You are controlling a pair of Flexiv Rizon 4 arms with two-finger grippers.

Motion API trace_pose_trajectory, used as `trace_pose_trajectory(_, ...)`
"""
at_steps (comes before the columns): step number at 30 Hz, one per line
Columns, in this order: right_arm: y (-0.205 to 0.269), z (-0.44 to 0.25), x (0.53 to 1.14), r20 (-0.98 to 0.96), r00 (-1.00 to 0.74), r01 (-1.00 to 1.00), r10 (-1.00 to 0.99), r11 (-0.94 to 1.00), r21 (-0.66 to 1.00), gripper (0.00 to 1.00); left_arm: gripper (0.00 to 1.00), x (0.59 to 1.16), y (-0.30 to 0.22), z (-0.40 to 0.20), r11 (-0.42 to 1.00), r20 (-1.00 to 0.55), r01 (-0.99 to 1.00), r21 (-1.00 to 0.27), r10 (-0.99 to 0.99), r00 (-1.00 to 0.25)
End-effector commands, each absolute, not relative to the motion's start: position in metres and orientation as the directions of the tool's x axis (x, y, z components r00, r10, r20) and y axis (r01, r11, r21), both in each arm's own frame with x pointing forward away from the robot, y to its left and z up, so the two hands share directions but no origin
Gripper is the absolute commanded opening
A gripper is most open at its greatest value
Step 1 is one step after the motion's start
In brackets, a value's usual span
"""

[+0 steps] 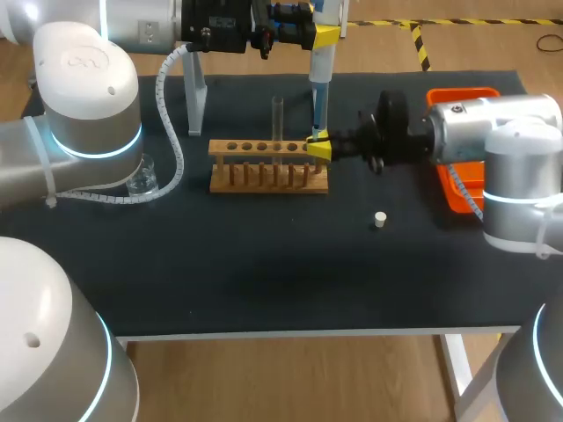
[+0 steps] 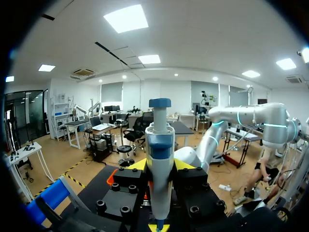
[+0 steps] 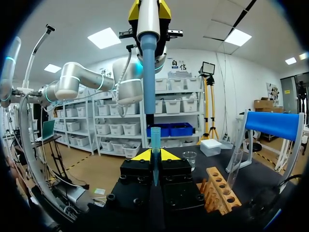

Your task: Invert the test tube, pick up the pipette, mount the tip to pipette, aspirate from beaker and dispense into the tube, eject the tip, return the pipette, and cap with the stopper.

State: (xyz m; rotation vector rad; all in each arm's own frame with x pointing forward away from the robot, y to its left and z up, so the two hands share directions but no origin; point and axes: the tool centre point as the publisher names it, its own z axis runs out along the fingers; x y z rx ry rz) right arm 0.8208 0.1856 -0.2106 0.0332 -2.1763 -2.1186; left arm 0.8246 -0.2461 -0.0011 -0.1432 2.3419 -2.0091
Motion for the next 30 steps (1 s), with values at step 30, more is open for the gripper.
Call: trace_pose_trajectory(30, 0.1844, -0.2053, 0.8191, 0.043, -0.995, 0.041, -0.094, 0.021, 0.999, 0.00, 0.00, 0.8244, -0.2469, -0.0010, 0.150, 0.020, -0.036, -0.988, -0.107, -0.994)
